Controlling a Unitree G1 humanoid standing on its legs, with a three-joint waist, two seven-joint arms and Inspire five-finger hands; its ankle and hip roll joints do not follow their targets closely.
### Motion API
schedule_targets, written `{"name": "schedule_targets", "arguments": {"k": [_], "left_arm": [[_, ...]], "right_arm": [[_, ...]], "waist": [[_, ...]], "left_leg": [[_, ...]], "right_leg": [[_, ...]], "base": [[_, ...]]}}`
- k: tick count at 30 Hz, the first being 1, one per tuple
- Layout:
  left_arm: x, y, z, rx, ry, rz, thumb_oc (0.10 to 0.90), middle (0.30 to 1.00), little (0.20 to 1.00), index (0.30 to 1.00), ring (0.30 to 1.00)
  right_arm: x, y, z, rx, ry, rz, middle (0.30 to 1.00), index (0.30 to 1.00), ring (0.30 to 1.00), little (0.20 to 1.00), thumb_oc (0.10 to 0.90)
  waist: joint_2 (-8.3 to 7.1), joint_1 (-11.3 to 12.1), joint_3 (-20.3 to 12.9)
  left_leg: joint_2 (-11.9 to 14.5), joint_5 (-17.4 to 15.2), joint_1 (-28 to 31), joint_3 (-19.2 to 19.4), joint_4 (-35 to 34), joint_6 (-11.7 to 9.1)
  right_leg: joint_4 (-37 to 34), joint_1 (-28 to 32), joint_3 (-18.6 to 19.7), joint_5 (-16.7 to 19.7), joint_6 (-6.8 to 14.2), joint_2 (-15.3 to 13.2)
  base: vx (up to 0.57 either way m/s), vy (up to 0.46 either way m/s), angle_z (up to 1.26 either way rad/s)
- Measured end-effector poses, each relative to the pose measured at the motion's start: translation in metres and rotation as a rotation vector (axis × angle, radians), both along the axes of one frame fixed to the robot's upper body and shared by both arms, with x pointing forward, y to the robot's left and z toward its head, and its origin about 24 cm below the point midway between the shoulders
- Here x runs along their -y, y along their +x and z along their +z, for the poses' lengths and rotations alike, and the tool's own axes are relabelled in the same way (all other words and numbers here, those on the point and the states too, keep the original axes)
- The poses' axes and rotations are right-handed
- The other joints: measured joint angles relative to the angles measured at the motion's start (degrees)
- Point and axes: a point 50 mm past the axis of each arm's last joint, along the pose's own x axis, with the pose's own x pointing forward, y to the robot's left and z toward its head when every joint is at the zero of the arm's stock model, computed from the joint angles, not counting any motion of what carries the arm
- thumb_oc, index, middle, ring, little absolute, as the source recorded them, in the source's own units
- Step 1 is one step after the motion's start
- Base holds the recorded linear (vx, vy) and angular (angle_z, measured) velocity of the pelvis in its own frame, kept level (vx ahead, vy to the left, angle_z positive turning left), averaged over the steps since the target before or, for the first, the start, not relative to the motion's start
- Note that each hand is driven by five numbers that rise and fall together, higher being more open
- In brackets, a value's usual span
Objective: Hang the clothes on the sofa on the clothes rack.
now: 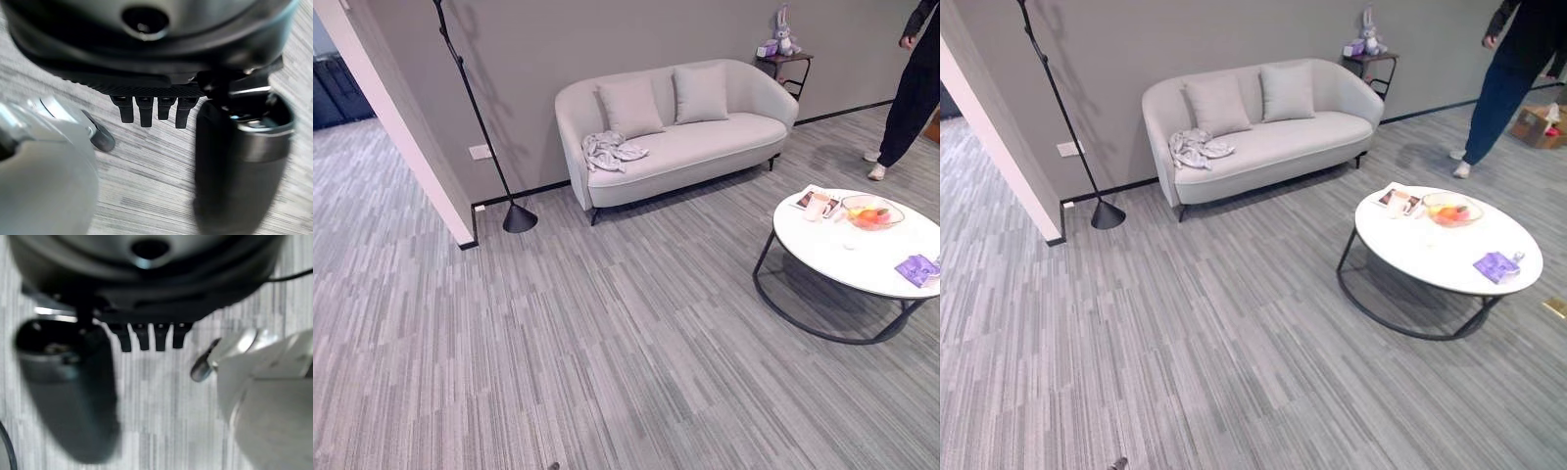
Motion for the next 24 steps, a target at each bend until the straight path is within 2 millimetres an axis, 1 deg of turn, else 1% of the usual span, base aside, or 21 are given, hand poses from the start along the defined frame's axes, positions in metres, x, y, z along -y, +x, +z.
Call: {"name": "schedule_targets", "arguments": {"k": [1, 2, 3, 4, 6, 8, 9, 14, 16, 22, 24], "left_arm": [[0.000, 0.001, 0.000, 0.004, -0.002, 0.013, 0.800, 0.900, 0.900, 0.900, 0.900], [0.000, 0.000, 0.000, 0.003, -0.002, 0.013, 0.800, 0.900, 0.900, 0.900, 0.900], [0.000, 0.001, 0.000, 0.004, -0.002, 0.011, 0.800, 0.900, 0.900, 0.900, 0.900], [0.000, 0.001, 0.000, 0.004, -0.003, 0.010, 0.800, 0.900, 0.900, 0.900, 0.900], [0.000, 0.003, 0.000, 0.009, -0.004, 0.007, 0.800, 0.900, 0.900, 0.900, 0.900], [0.002, 0.005, 0.000, 0.003, -0.004, -0.065, 0.800, 0.900, 0.900, 0.900, 0.900], [0.003, 0.005, 0.000, 0.004, -0.007, -0.089, 0.800, 0.900, 0.900, 0.900, 0.900], [0.003, 0.008, 0.000, 0.012, -0.005, -0.113, 0.800, 0.900, 0.900, 0.900, 0.900], [0.004, 0.008, 0.000, 0.012, -0.006, -0.114, 0.800, 0.900, 0.900, 0.900, 0.900], [0.004, 0.007, 0.000, 0.007, -0.006, -0.124, 0.800, 0.900, 0.900, 0.900, 0.900], [0.004, 0.008, 0.000, 0.009, -0.004, -0.134, 0.800, 0.900, 0.900, 0.900, 0.900]], "right_arm": [[0.003, -0.005, 0.001, -0.019, -0.006, -0.003, 0.900, 0.900, 0.900, 0.900, 0.800], [0.005, -0.011, 0.002, -0.044, -0.009, -0.008, 0.900, 0.900, 0.900, 0.900, 0.800], [0.004, -0.012, 0.002, -0.047, -0.008, -0.008, 0.900, 0.900, 0.900, 0.900, 0.800], [0.004, -0.008, 0.001, -0.038, -0.007, -0.001, 0.900, 0.900, 0.900, 0.900, 0.800], [0.003, -0.006, 0.001, -0.037, -0.004, 0.019, 0.900, 0.900, 0.900, 0.900, 0.800], [0.003, 0.000, 0.001, -0.033, -0.004, 0.069, 0.900, 0.900, 0.900, 0.900, 0.800], [0.002, -0.001, 0.001, -0.040, -0.002, 0.092, 0.900, 0.900, 0.900, 0.900, 0.800], [-0.001, 0.012, 0.000, -0.013, 0.003, 0.124, 0.900, 0.900, 0.900, 0.900, 0.800], [-0.001, 0.013, 0.000, -0.011, 0.005, 0.136, 0.900, 0.900, 0.900, 0.900, 0.800], [-0.002, 0.009, 0.000, -0.029, 0.008, 0.167, 0.900, 0.900, 0.900, 0.900, 0.800], [-0.002, 0.005, 0.000, -0.044, 0.010, 0.187, 0.900, 0.900, 0.900, 0.900, 0.800]], "waist": [[-0.17, 0.0, 0.1], [-0.69, 0.0, 0.3], [-1.05, 0.0, 0.5], [-1.49, 0.0, 0.8], [-1.92, -0.2, 1.0], [-1.96, -0.1, 1.0], [-1.94, -0.1, 1.0], [-1.63, 0.0, 1.2], [-1.54, 0.0, 1.2], [-1.49, 0.0, 1.3], [-1.59, -0.1, 1.5]], "left_leg": [[0.0, 0.0, 0.0, -0.1, -0.1, 0.0], [-0.1, 0.0, 0.1, -0.2, -0.2, 0.0], [-0.1, 0.0, 0.1, -0.2, -0.4, 0.0], [-0.1, 0.2, 0.7, -0.1, -1.1, -0.3], [-0.1, 0.2, 0.8, -0.1, -1.2, -0.3], [-0.2, 0.2, 0.9, 0.1, -1.2, -0.3], [-0.2, 0.2, 0.9, 0.1, -1.3, -0.3], [-0.2, 0.2, 1.0, 0.1, -1.3, -0.3], [-0.2, 0.2, 1.1, 0.1, -1.3, -0.3], [-0.2, 0.2, 1.6, 0.1, -1.8, -0.3], [-0.3, 0.2, 1.9, 0.1, -1.8, -0.3]], "right_leg": [[-1.5, 0.8, -0.3, 0.7, 0.0, 0.1], [-3.4, 1.7, -0.4, 1.6, 0.0, 0.2], [-4.3, 2.2, -0.4, 2.0, 0.0, 0.2], [-5.6, 3.1, -0.3, 2.8, 0.0, 0.3], [-5.9, 3.1, -0.3, 2.8, 0.0, 0.3], [-5.9, 3.1, -0.1, 2.9, 0.1, 0.2], [-5.9, 3.1, 0.1, 2.9, 0.1, 0.2], [-5.9, 3.2, 0.1, 3.0, 0.0, 0.2], [-5.9, 3.2, 0.3, 3.0, 0.0, 0.2], [-5.9, 3.5, 0.3, 3.0, 0.0, 0.2], [-5.9, 3.8, 0.2, 3.0, 0.0, 0.1]], "base": [[0.02, 0.014, 0.06], [0.02, 0.020, 0.05], [0.00, 0.000, 0.00], [0.00, 0.000, 0.00], [0.00, 0.000, 0.00], [0.00, 0.025, -0.04], [0.00, 0.014, -0.05], [0.00, 0.000, 0.00], [0.00, 0.018, 0.00], [0.00, 0.028, -0.01], [0.01, 0.040, 0.01]]}}
